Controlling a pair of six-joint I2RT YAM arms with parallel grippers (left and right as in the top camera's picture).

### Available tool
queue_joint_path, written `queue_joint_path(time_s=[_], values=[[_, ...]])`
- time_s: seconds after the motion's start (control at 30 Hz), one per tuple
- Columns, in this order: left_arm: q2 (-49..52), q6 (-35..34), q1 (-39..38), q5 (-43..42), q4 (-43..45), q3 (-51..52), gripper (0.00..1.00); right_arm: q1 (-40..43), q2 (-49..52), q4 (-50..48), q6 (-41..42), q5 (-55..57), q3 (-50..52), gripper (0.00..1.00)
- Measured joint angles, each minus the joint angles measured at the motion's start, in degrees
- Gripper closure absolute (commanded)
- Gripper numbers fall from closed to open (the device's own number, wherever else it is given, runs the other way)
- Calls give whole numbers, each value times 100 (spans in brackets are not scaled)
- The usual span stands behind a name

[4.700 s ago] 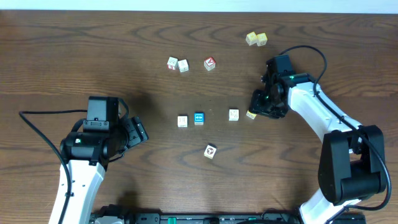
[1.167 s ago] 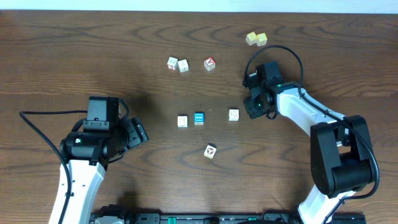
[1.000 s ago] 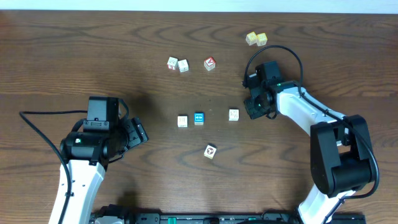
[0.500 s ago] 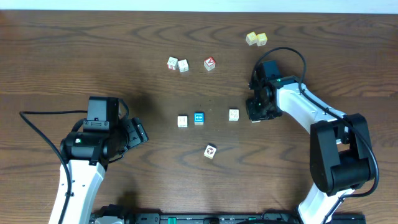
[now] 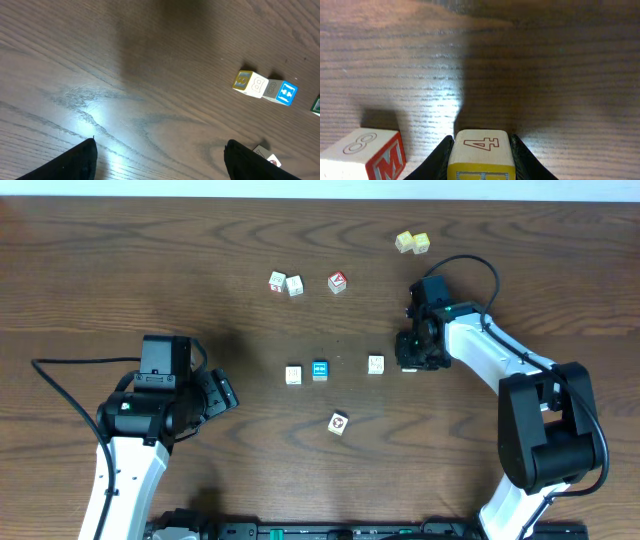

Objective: Lift 5 blocks

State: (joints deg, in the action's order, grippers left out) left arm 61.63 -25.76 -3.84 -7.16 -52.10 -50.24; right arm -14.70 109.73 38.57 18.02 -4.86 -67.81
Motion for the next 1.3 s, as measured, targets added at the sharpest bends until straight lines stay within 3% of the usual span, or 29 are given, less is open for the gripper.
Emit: queue_joint_path(time_s=[0.6,0.87,1.3], values=[[0,0,0,-2,0,0,19,0,4,153,-26,-76,-2,69],[0,0,0,0,0,0,19,0,50,483,-79,-96,-146,59],[0,0,0,0,0,0,19,0,52,1272,-87,-111,-831,54]])
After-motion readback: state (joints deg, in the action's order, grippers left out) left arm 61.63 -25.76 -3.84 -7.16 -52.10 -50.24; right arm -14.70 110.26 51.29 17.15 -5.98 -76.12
